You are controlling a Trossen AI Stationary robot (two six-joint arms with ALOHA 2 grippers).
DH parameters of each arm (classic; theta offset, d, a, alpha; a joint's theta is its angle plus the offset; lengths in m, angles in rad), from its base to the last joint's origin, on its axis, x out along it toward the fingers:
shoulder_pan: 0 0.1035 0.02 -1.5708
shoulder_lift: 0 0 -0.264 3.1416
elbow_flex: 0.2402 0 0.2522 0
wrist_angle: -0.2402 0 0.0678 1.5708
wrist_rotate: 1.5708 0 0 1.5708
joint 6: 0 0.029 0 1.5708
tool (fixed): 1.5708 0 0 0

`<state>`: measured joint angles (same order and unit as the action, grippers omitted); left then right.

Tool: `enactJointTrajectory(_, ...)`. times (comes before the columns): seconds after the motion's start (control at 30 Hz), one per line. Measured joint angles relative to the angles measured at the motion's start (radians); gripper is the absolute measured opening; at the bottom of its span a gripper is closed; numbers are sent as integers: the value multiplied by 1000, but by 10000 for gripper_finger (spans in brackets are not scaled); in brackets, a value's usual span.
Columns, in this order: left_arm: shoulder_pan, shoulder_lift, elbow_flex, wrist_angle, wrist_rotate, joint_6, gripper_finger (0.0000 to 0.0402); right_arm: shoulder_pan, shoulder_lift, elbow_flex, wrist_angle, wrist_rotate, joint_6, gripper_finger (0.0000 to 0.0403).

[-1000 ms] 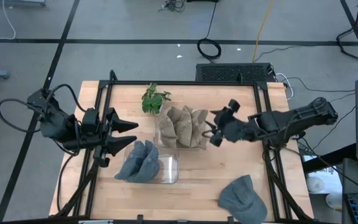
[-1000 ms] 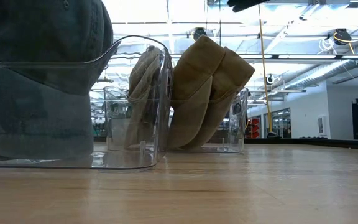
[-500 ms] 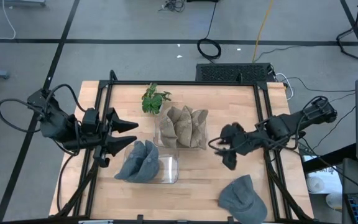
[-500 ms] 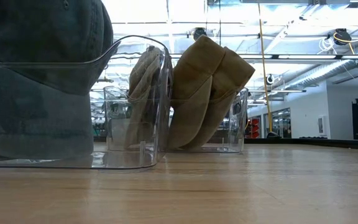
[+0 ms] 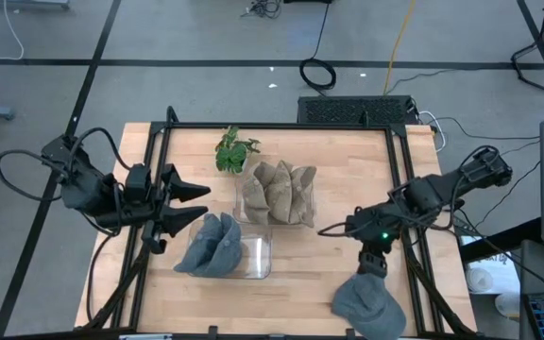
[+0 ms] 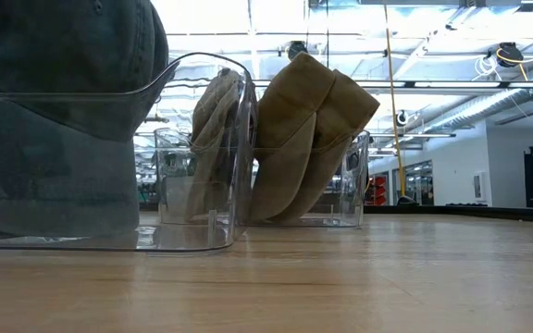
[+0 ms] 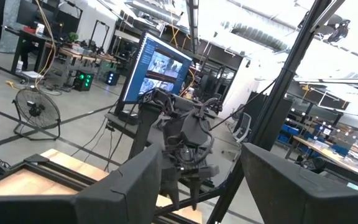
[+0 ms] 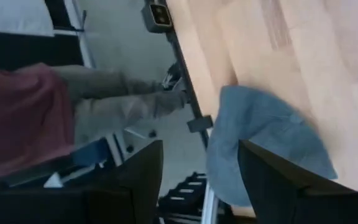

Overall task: Pick & Place hat
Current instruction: Put the blue cap into the bottom transparent bin

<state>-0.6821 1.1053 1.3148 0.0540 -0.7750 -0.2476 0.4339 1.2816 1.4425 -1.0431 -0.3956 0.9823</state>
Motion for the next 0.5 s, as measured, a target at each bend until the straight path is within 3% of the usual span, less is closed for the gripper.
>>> enactJointTrajectory(0.33,0,1,0,-1,9,-29,230,10,-1,-57,-147,103,-112,196)
enactJointTrajectory(0.5,0,1,0,-1,8,-29,230,10,-1,-152,-134,88,-115,196)
